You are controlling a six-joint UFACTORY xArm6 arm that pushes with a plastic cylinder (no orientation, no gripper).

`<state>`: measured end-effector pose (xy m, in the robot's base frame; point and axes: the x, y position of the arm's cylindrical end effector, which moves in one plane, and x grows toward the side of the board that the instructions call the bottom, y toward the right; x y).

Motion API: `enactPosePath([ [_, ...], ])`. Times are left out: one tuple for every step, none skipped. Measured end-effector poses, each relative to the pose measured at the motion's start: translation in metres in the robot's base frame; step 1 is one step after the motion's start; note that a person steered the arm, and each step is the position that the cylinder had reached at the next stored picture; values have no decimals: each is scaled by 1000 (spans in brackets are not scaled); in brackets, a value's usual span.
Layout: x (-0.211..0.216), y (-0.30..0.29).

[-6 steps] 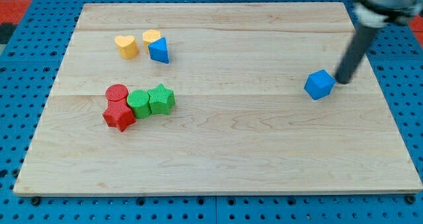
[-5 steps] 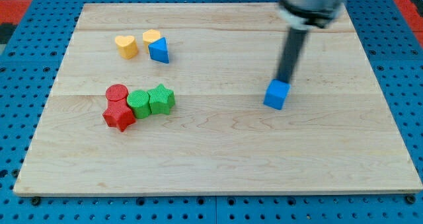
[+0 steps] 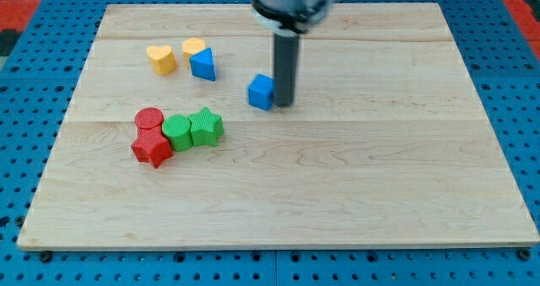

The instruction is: Push the blue cube into the blue triangle

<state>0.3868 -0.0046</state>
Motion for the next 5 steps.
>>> enactPosePath([
  [-15, -74],
  [-15, -98],
  [-18, -98],
  [-26, -100],
  [-23, -94],
])
